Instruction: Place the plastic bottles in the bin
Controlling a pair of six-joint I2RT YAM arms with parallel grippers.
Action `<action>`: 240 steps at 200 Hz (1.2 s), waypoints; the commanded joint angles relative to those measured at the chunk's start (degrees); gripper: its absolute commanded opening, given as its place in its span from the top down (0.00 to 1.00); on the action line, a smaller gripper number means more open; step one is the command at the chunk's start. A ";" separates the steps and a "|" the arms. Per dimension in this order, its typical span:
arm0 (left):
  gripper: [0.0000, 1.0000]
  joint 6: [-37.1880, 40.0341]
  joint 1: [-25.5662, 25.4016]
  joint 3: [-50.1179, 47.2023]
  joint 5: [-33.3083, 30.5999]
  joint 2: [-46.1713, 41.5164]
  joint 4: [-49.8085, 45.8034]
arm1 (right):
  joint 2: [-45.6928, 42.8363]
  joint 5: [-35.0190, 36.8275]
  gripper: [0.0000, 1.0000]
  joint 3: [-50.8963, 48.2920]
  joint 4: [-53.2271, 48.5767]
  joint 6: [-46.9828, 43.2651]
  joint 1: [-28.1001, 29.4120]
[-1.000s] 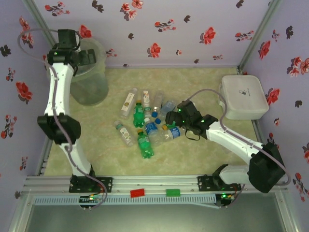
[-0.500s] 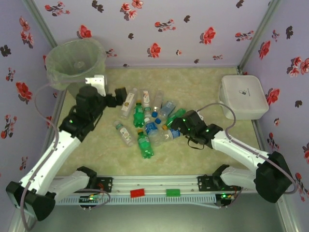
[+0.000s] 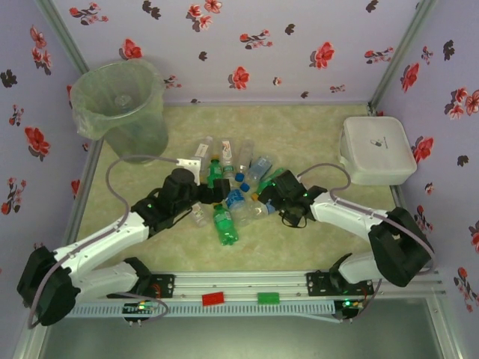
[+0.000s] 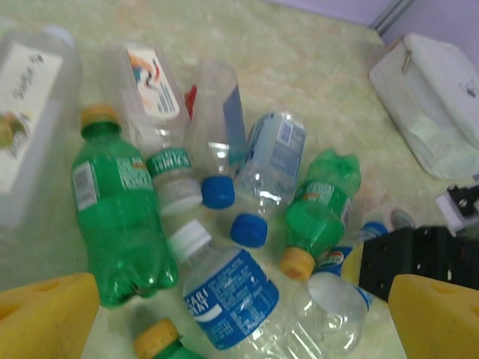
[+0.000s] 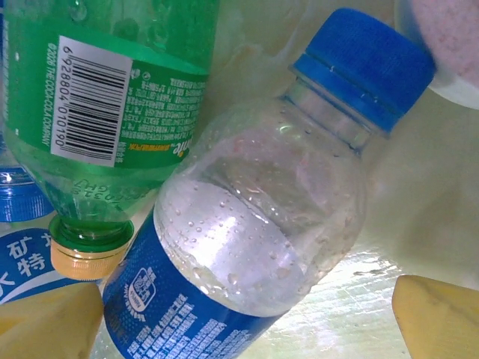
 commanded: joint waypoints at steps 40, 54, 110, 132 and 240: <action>0.00 -4.63 -3.16 -2.23 -1.11 3.94 9.23 | -0.62 5.70 0.01 -1.23 0.99 4.14 -2.16; 0.00 -3.98 -3.78 -1.46 -1.01 5.09 9.87 | -0.49 5.53 0.04 -1.44 1.01 3.83 -3.13; 0.00 -2.43 -4.44 0.60 -0.62 7.88 8.63 | 1.63 4.86 0.18 -2.63 4.73 3.05 -4.19; 0.00 -1.96 -4.54 0.63 -0.62 7.80 8.69 | 3.38 3.31 0.22 -3.03 6.74 3.11 -4.18; 0.00 -0.86 -4.54 0.63 -0.68 6.67 6.55 | 1.14 3.11 0.50 0.73 4.35 -3.59 -3.56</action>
